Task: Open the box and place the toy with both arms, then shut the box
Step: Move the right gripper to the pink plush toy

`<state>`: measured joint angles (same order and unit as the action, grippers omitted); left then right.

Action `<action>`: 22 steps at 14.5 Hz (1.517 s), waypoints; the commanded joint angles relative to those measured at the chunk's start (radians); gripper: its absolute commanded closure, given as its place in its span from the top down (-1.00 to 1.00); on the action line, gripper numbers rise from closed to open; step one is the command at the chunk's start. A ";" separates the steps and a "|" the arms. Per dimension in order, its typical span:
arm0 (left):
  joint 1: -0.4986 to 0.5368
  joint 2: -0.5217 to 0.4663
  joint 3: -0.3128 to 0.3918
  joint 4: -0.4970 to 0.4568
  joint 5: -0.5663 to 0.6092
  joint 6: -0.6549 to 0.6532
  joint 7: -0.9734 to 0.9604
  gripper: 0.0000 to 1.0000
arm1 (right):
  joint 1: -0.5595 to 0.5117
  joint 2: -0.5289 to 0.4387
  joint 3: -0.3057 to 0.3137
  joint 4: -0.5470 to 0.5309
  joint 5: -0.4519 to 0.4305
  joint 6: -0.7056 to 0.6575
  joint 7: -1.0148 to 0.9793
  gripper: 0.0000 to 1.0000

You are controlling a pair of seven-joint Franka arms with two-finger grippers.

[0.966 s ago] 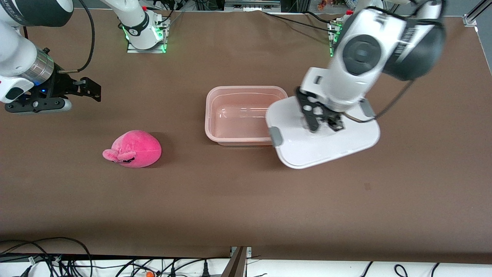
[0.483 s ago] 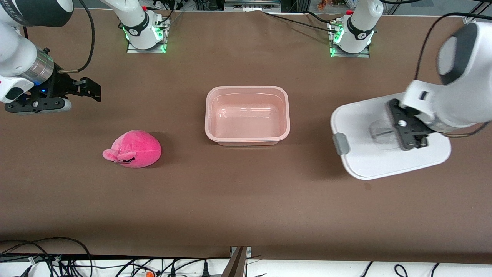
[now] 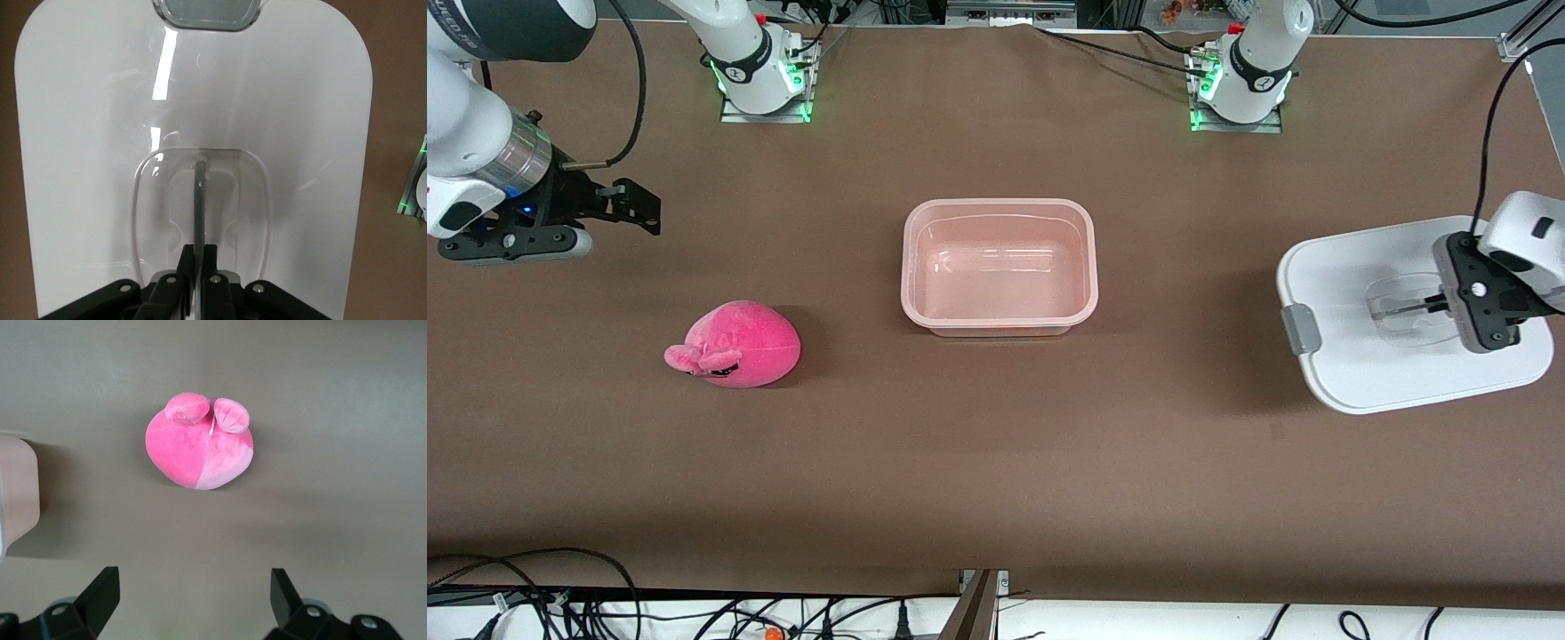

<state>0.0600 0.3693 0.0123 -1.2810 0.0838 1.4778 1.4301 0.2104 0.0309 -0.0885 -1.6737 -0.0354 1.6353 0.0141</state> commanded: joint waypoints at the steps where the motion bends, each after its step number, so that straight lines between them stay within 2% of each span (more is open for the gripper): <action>1: 0.033 0.017 -0.011 0.019 0.054 -0.013 0.062 -1.00 | -0.003 0.004 0.000 0.020 0.011 -0.015 -0.013 1.00; 7: 0.087 0.037 -0.011 0.019 0.042 -0.011 0.072 -1.00 | -0.003 0.004 0.001 0.020 0.014 0.004 -0.002 1.00; 10: 0.081 0.039 -0.015 0.020 0.042 -0.011 0.070 -1.00 | -0.009 0.014 0.000 0.020 0.017 0.021 -0.010 1.00; 15: 0.074 0.039 -0.020 0.020 0.042 -0.013 0.062 -1.00 | -0.003 0.121 0.001 0.025 -0.033 0.023 -0.011 1.00; 18: 0.072 0.039 -0.023 0.023 0.042 -0.014 0.058 -1.00 | -0.002 0.133 0.001 0.040 -0.032 0.055 -0.010 1.00; 22: 0.072 0.039 -0.025 0.023 0.040 -0.014 0.058 -1.00 | -0.013 0.243 0.000 0.040 -0.018 0.083 -0.010 1.00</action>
<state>0.1320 0.4048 -0.0065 -1.2803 0.1097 1.4778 1.4766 0.2075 0.2136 -0.0905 -1.6594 -0.0539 1.7067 0.0142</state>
